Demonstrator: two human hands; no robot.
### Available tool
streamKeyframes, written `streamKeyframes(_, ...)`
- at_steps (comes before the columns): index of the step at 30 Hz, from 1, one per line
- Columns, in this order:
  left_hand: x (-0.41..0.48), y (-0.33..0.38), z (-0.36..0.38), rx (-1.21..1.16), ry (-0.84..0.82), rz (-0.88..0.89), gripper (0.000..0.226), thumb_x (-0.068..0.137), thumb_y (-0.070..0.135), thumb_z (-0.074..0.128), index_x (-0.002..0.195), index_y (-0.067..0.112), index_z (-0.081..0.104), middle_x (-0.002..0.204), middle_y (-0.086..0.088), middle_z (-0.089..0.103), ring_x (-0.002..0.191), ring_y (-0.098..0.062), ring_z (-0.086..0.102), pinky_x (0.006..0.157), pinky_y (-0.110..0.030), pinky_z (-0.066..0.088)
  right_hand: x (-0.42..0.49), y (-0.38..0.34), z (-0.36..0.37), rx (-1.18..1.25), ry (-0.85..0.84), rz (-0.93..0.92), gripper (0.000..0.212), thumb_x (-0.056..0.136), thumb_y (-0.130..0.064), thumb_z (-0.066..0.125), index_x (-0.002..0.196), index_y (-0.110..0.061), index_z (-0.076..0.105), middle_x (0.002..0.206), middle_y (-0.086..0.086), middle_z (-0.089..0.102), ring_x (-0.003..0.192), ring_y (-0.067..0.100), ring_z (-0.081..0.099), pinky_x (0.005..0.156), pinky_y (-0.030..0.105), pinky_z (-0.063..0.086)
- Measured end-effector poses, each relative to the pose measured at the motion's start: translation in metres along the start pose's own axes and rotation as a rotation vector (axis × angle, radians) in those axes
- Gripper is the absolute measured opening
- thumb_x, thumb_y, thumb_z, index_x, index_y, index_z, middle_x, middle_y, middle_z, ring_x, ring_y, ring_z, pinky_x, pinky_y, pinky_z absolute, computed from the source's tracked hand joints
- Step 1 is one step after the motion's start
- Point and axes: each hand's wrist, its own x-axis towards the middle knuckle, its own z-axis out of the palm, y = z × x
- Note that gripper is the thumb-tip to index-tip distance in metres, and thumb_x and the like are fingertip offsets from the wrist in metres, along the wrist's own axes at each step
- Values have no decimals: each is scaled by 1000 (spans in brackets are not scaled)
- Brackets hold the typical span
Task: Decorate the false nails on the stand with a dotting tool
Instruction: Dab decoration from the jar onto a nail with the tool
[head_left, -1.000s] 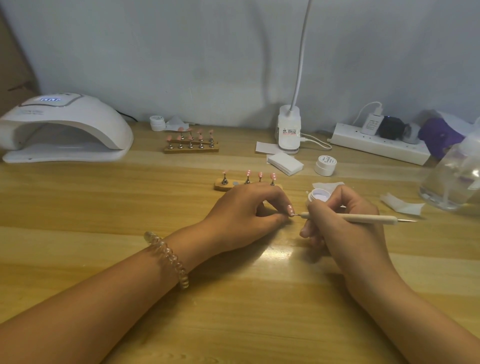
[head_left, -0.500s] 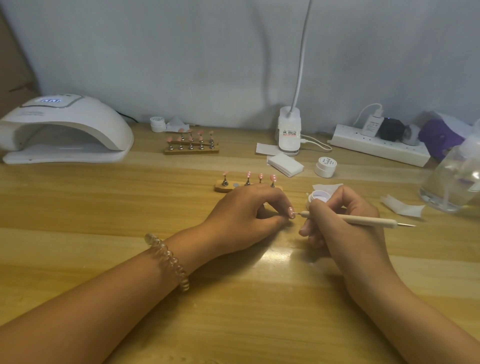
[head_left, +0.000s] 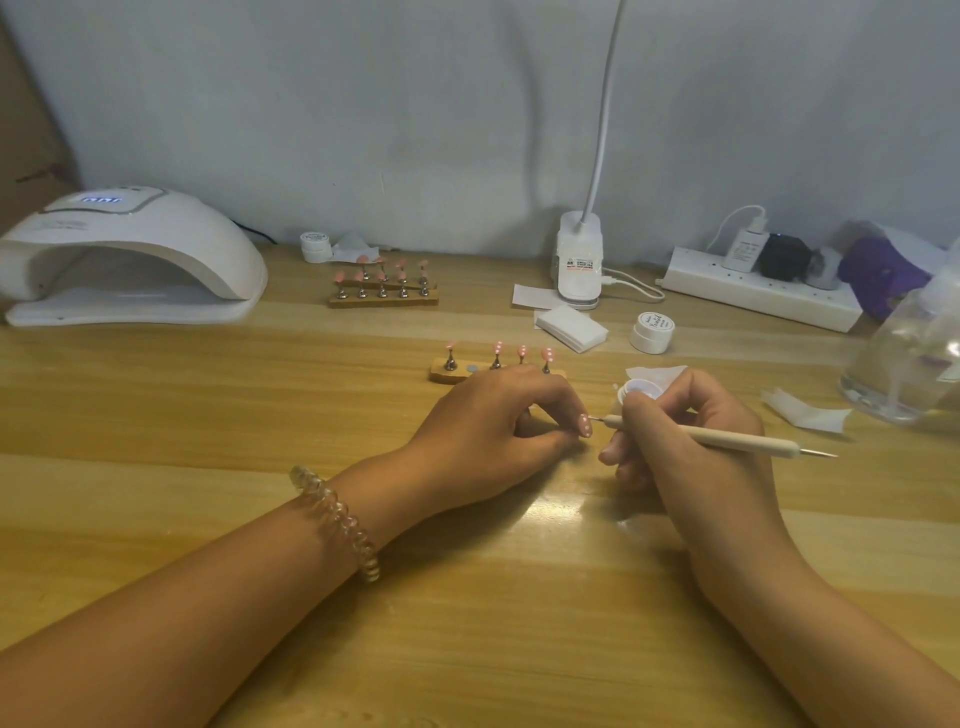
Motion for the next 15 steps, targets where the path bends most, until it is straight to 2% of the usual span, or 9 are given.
streamKeyframes(6,0,-1,1,-2,2,-13,12,85,12,74,88,23,73,81,20,62,70,14,53,62,-15,36,0,1,1,-24,-11,-21,21,88,-15,61,77,-3,48,61,9,70,47,9,58,51,38,54)
streamKeyframes(10,-1,-2,2,-6,5,-1,11,85,12,74,88,22,73,81,20,62,70,15,53,61,-12,35,0,2,1,-28,-7,-28,21,89,-15,62,77,-4,48,61,9,70,47,10,59,51,39,54)
streamKeyframes(12,0,-3,2,0,4,4,10,85,12,74,88,22,74,81,20,63,70,15,53,61,-12,36,0,2,1,7,10,-37,21,90,-17,62,76,-8,49,61,9,70,47,10,58,47,35,53)
streamKeyframes(15,0,-2,2,2,3,14,9,85,11,74,89,20,74,83,19,64,70,16,53,60,-8,34,1,1,-1,84,65,-90,24,93,-16,62,74,-13,48,59,8,68,44,8,55,44,21,47)
